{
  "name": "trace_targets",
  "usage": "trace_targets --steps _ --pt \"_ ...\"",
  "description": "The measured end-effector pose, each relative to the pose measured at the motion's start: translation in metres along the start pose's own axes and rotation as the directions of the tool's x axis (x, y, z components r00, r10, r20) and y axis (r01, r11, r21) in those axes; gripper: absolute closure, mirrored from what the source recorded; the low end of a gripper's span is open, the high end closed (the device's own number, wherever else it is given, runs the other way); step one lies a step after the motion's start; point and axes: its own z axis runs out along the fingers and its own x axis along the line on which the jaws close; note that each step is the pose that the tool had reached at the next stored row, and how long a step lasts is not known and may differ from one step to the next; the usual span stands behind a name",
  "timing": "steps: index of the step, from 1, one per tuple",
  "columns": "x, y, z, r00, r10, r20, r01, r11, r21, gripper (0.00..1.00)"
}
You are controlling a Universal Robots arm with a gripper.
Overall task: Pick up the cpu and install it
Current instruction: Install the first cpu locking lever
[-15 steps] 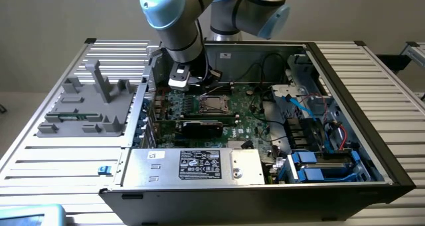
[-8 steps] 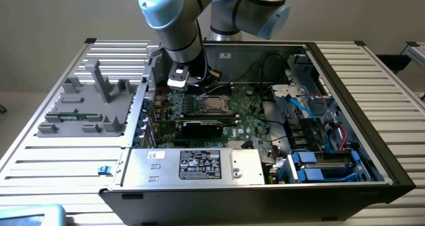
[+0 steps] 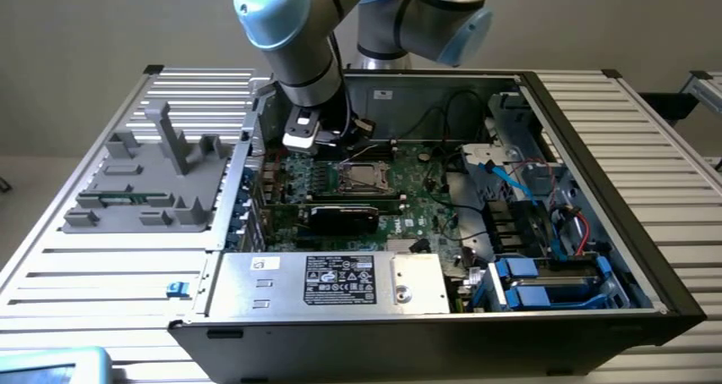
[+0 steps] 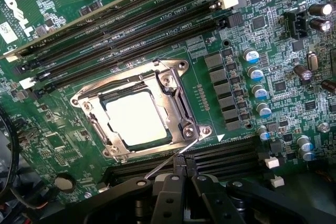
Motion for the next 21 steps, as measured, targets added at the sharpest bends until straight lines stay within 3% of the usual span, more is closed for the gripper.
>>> trace_targets --steps 21 --pt "0.0053 -0.0009 0.0040 0.9996 0.027 -0.0107 -0.027 0.9996 -0.0038 0.89"
